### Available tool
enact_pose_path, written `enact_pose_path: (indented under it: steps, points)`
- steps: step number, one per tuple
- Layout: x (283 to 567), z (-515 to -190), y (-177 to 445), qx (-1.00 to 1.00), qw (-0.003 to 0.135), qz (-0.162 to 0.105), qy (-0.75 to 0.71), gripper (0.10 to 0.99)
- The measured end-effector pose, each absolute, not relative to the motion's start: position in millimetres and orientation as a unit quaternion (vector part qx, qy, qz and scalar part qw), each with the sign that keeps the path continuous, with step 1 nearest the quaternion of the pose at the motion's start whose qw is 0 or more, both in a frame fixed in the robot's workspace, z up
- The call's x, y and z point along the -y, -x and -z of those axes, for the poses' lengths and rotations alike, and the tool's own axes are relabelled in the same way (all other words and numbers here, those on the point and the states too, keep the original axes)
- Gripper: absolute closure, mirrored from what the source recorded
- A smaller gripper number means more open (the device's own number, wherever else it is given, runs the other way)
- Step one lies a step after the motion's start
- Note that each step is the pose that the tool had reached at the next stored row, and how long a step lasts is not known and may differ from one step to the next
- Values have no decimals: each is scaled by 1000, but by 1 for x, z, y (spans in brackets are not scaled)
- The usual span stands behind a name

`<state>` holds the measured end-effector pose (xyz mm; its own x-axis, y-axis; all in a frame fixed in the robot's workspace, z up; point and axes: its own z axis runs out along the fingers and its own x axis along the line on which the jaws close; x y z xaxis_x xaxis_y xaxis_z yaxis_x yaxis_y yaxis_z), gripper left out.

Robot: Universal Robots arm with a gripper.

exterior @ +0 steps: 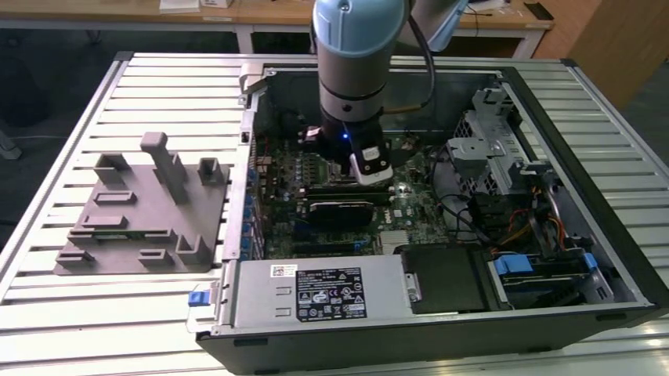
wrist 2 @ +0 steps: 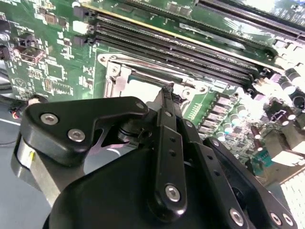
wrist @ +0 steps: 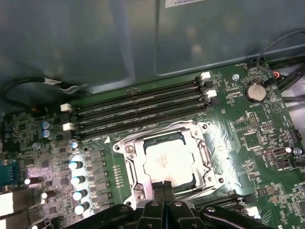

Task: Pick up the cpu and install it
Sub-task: 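Install the second cpu locking lever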

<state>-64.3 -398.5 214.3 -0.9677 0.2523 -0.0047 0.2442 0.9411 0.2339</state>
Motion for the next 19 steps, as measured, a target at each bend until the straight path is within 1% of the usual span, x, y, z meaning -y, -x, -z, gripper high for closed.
enact_pose_path:
  steps: [2, 7, 13, 19]
  points:
    - [395, -214, 62, -986, 18, -108, -126, 980]
    - [387, -214, 57, -987, 19, -98, -126, 980]
    - [375, -214, 54, -989, 21, -78, -125, 980]
    - [369, -213, 53, -989, 21, -74, -125, 980]
